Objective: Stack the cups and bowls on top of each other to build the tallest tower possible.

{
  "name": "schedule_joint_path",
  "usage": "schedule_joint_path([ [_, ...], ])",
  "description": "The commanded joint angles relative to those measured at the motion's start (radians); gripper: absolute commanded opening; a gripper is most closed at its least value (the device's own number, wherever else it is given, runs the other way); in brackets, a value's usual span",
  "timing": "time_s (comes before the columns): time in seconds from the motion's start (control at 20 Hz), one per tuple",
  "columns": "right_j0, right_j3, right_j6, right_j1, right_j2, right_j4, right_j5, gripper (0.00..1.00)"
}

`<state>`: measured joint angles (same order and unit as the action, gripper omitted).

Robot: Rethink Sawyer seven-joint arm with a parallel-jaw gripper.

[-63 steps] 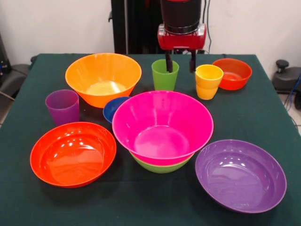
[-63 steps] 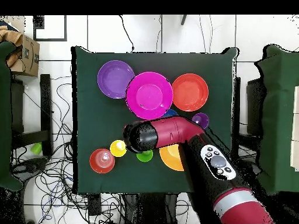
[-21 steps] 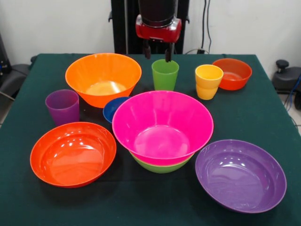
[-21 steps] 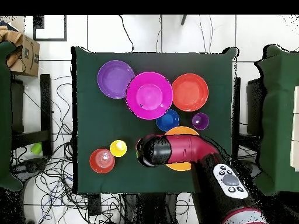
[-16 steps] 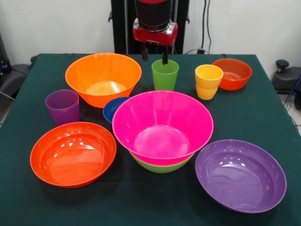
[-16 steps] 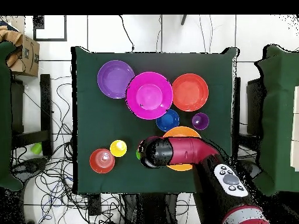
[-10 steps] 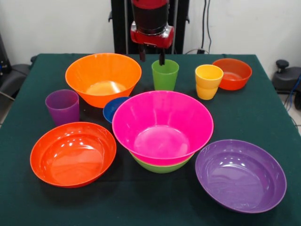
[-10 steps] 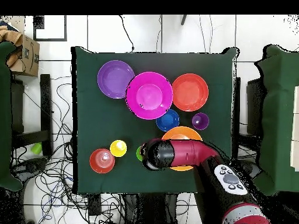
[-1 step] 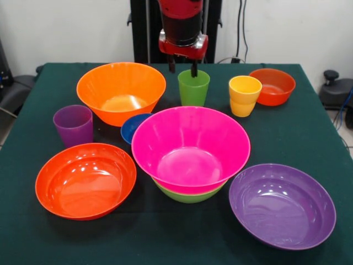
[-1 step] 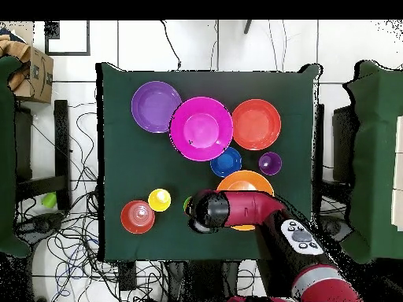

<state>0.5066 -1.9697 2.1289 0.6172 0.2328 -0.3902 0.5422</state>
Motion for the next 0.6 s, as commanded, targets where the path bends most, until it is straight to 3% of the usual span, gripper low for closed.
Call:
schedule_joint_path([
  [0.05, -0.057, 0.059, 0.07, -0.058, -0.024, -0.07, -0.145, 1.0],
  [0.3, -0.086, 0.111, 0.08, -0.106, -0.064, -0.075, -0.182, 1.0],
  [0.6, -0.088, 0.119, 0.055, -0.111, -0.087, -0.07, -0.192, 1.0],
])
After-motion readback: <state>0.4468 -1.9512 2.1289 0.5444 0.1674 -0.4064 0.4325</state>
